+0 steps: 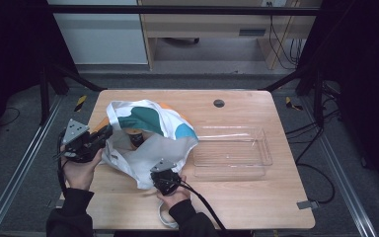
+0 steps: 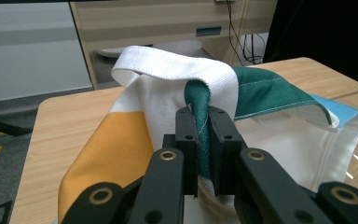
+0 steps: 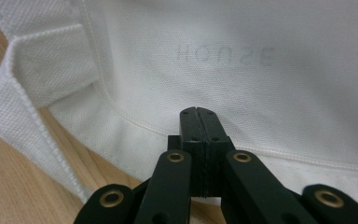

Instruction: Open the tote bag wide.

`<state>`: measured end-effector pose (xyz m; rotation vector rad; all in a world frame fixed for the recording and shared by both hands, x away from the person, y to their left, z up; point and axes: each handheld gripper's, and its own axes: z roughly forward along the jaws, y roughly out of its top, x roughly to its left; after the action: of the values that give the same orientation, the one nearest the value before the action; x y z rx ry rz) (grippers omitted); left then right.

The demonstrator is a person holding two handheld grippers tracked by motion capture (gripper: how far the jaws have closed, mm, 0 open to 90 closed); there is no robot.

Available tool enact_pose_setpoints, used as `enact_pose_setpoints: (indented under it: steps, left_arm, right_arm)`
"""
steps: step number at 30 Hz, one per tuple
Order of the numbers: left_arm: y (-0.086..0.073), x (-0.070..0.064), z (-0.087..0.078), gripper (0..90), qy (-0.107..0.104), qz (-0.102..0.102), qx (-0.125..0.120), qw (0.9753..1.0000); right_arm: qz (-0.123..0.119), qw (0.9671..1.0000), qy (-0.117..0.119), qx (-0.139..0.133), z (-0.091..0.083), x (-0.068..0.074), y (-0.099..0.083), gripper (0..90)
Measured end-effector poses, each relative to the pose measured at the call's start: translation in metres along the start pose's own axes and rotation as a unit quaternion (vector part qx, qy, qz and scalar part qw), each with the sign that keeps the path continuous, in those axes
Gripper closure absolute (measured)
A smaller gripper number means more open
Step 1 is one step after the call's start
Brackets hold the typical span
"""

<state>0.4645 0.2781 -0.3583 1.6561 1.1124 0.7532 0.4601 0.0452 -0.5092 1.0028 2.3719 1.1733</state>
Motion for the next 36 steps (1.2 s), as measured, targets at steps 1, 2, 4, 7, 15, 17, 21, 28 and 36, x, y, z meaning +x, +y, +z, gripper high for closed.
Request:
enact_pose_setpoints:
  steps: [1,2,4,7,15,17,21,28,36]
  left_arm:
    - [-0.001,0.000,0.000,83.3,0.000,0.002,0.002,1.0000]
    - [-0.002,-0.001,-0.001,83.3,0.000,0.003,0.002,1.0000]
    - [-0.002,-0.001,-0.001,83.2,-0.003,0.002,0.004,1.0000]
    - [-0.003,-0.002,-0.001,83.1,-0.003,0.005,0.006,1.0000]
    - [-0.004,-0.002,-0.001,83.1,-0.002,0.007,0.008,0.9999]
    - [-0.005,-0.003,-0.002,83.1,-0.001,0.008,0.009,0.9999]
    - [-0.006,-0.003,-0.002,83.1,-0.002,0.009,0.010,0.9999]
    - [-0.007,-0.003,-0.004,83.1,-0.004,0.009,0.011,0.9999]
    - [-0.007,-0.003,-0.004,83.1,-0.005,0.009,0.010,0.9999]
  right_arm:
    - [0.000,1.0000,0.001,0.000,0.000,0.000,0.000,90.0]
    - [0.000,1.0000,0.001,0.000,0.000,0.000,0.000,90.0]
    - [0.004,1.0000,0.003,0.000,0.000,-0.001,0.000,87.4]
    - [0.000,0.9998,0.001,-0.020,-0.008,-0.002,0.005,81.3]
    - [0.002,0.9947,-0.009,-0.102,-0.051,-0.018,0.029,73.5]
    - [0.001,0.9921,-0.019,-0.124,-0.061,-0.024,0.034,70.8]
    - [0.004,0.9885,-0.040,-0.146,-0.075,-0.038,0.042,66.5]
    - [0.010,0.9866,-0.069,-0.148,-0.079,-0.052,0.049,58.4]
    - [-0.005,0.9858,-0.091,-0.141,-0.065,-0.055,0.059,42.6]
